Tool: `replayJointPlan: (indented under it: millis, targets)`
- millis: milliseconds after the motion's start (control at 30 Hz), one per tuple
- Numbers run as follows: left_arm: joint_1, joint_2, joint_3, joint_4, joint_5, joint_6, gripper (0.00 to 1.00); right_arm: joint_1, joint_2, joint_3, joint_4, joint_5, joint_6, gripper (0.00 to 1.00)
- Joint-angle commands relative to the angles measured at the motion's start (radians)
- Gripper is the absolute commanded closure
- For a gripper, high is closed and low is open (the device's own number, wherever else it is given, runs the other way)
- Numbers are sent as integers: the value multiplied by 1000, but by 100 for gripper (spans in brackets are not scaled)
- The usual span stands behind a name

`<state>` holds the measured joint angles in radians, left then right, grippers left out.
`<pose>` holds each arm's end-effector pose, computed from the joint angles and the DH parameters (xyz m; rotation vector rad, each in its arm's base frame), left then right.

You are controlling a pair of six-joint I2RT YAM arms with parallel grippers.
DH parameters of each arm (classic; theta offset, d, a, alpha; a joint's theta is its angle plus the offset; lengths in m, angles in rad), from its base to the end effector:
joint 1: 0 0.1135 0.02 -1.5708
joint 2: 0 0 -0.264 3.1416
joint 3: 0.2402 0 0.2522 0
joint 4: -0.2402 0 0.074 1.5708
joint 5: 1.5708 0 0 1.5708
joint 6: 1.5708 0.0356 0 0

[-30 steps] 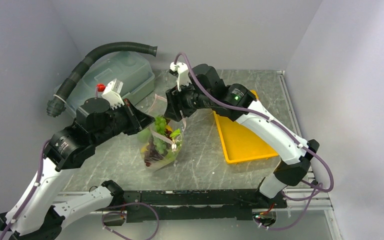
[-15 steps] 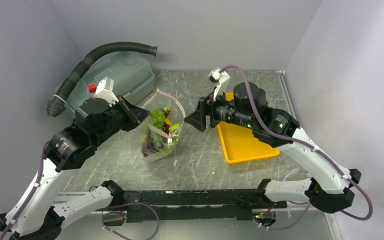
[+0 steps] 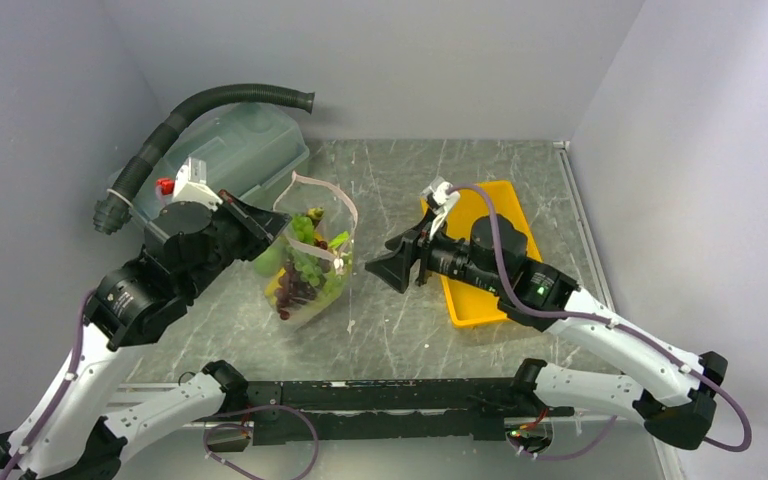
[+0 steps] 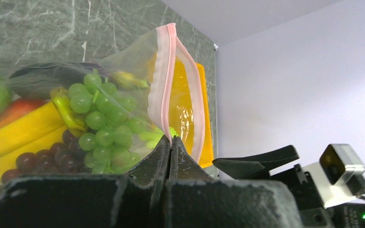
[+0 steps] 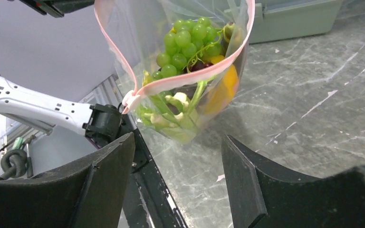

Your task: Place the food in the zip-top bag and seal the zipper

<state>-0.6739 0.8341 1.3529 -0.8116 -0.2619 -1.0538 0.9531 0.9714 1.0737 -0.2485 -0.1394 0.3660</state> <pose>0.1069 -0.0735 0.4513 -0.5572 1.8843 -0.9375 0.1215 0.1795 0.4003 -0.6385 1.7289 1.0749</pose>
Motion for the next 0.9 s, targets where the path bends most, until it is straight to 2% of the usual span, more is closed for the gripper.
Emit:
replayJointPlan:
  millis: [0,133,333,467,867]
  targets:
    - [-2,-42,-5,142,-77,-89,100,29,-34,-111,286,23,-56,29]
    - [-3,-65,-15,103,-133,-154,100,77,-15,-182,440,36,-139,27]
    - [-2,-75,-6,31,-190,-230,100,141,66,-181,546,73,-234,24]
    - [-2,-67,9,-20,-204,-274,100,168,129,-158,581,80,-256,23]
    - [-2,-88,17,-37,-228,-290,100,222,256,-135,678,149,-266,22]
